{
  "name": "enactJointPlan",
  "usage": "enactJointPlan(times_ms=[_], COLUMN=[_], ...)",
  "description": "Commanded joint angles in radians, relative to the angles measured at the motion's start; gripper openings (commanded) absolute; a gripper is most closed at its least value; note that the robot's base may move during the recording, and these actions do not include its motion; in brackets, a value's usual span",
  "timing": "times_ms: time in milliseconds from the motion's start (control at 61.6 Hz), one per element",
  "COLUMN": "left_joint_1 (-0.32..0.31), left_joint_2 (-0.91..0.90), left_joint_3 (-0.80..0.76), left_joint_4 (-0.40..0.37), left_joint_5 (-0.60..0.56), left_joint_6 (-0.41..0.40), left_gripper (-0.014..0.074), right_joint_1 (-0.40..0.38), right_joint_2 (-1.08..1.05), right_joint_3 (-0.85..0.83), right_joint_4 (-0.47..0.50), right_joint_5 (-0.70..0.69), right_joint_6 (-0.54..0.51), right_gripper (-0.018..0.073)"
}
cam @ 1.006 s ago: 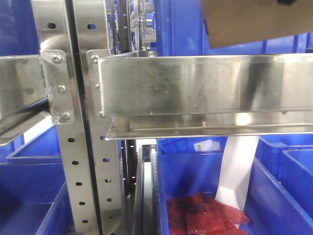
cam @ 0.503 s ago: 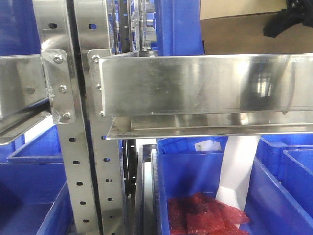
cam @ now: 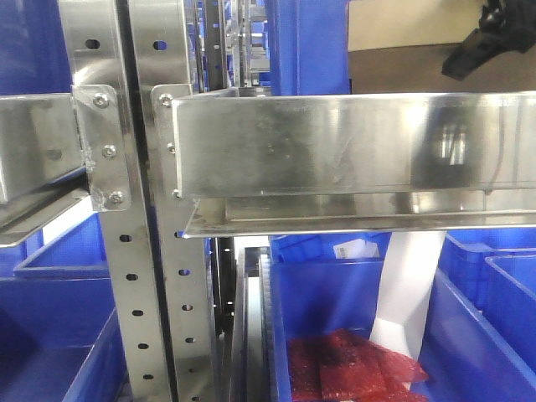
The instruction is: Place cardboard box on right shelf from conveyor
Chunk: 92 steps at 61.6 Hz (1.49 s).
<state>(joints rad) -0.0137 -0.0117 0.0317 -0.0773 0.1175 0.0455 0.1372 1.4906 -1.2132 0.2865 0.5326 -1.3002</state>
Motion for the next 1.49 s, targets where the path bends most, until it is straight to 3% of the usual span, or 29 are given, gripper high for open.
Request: enactJointPlan(times_ms=[0,292,455,552,633,747,909,1006,1104,1477], left_joint_1=[0.002,0.002,0.002,0.002,0.002,0.002,0.002,0.002,0.002,0.002], left_joint_2=[-0.015,-0.015,-0.015,-0.015,-0.015,-0.015,-0.015,-0.015,-0.015,-0.015], left_joint_3=[0.010,0.010,0.010,0.010,0.010,0.010,0.010,0.010,0.010,0.010], left_joint_4=[-0.006,-0.006,-0.006,-0.006,-0.006,-0.006,-0.006,-0.006,-0.006,-0.006], left_joint_5=[-0.087,-0.087,-0.087,-0.087,-0.087,-0.087,-0.087,-0.087,-0.087,-0.087], left_joint_6=[0.000,0.000,0.000,0.000,0.000,0.000,0.000,0.000,0.000,0.000], left_gripper=[-0.0116,-0.0116,-0.0116,-0.0116,-0.0116,-0.0116,-0.0116,-0.0116,-0.0116,-0.0116], right_joint_1=[-0.005,-0.005,-0.006,-0.006,-0.006,-0.006,-0.006,-0.006,-0.006,-0.006], right_joint_2=[-0.075,-0.178,-0.258,-0.341,-0.428,-0.584,-0.779,-0.887,-0.959,-1.017], right_joint_3=[-0.036,0.002,0.106,0.188,0.260,0.364,0.454,0.498,0.540,0.624], right_joint_4=[0.039,0.030,0.016,0.016,0.008,-0.059,-0.180,-0.208,-0.215,-0.215], right_joint_5=[-0.020,-0.022,-0.068,-0.134,-0.228,-0.317,-0.324,-0.317,-0.317,-0.314], right_joint_6=[0.085,0.396,0.420,0.518,0.664,0.865,1.148,1.292,1.348,1.348], right_gripper=[0.0630,0.0630,0.0629,0.0590,0.0515,0.0326,0.0056,0.0059,0.0058,0.0058])
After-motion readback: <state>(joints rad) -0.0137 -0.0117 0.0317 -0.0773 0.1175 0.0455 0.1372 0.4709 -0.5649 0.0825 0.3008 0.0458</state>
